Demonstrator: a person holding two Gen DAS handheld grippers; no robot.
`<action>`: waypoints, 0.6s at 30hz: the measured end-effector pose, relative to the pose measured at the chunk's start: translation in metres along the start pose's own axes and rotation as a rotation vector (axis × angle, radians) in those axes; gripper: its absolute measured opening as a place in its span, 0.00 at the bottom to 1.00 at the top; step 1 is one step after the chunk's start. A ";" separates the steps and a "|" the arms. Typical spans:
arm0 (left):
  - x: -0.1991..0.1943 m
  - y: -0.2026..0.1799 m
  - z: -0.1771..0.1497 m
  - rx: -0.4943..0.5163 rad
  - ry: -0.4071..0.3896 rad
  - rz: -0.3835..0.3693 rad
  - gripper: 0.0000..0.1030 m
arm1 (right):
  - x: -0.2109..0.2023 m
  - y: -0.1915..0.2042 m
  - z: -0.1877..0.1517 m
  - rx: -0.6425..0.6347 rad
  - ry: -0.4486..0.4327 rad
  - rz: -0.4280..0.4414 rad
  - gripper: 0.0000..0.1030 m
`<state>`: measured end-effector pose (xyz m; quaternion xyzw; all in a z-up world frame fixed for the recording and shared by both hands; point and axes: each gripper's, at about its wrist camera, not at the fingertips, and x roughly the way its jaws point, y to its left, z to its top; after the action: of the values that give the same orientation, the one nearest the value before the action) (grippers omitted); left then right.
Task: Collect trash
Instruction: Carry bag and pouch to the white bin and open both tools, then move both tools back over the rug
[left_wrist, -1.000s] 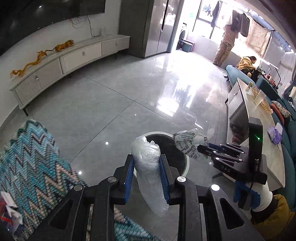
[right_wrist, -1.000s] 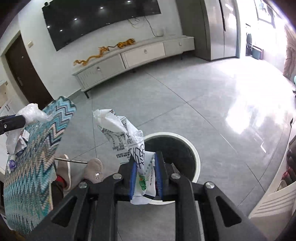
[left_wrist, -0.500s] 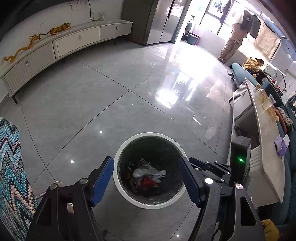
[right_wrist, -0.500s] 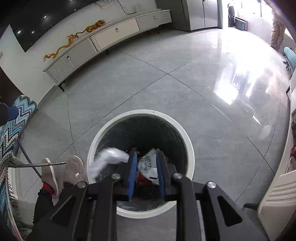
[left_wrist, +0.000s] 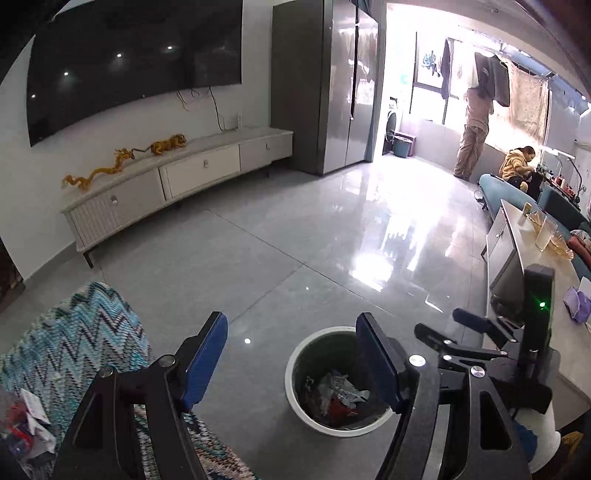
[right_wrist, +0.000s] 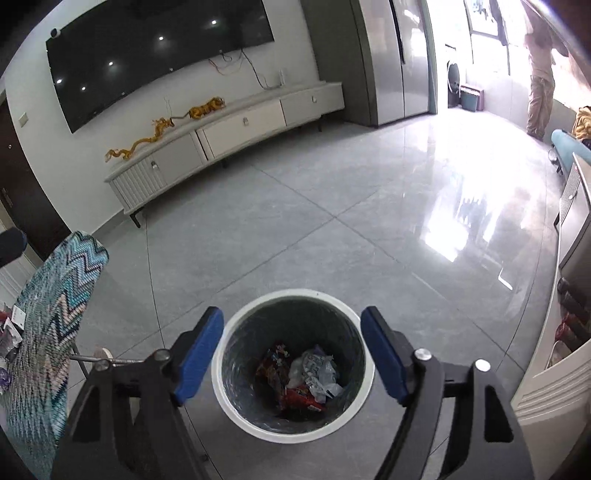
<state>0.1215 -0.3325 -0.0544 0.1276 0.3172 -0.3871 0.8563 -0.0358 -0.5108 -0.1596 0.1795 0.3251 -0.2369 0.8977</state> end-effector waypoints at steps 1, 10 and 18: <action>-0.011 0.003 0.000 -0.001 -0.018 0.011 0.68 | -0.013 0.007 0.005 -0.014 -0.034 -0.012 0.76; -0.120 0.047 -0.017 -0.034 -0.204 0.188 0.76 | -0.130 0.093 0.036 -0.137 -0.327 0.079 1.00; -0.198 0.078 -0.043 -0.039 -0.265 0.293 0.76 | -0.197 0.136 0.038 -0.152 -0.485 0.202 1.00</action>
<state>0.0617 -0.1458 0.0378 0.1036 0.1871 -0.2657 0.9400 -0.0762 -0.3563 0.0230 0.0812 0.0978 -0.1572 0.9793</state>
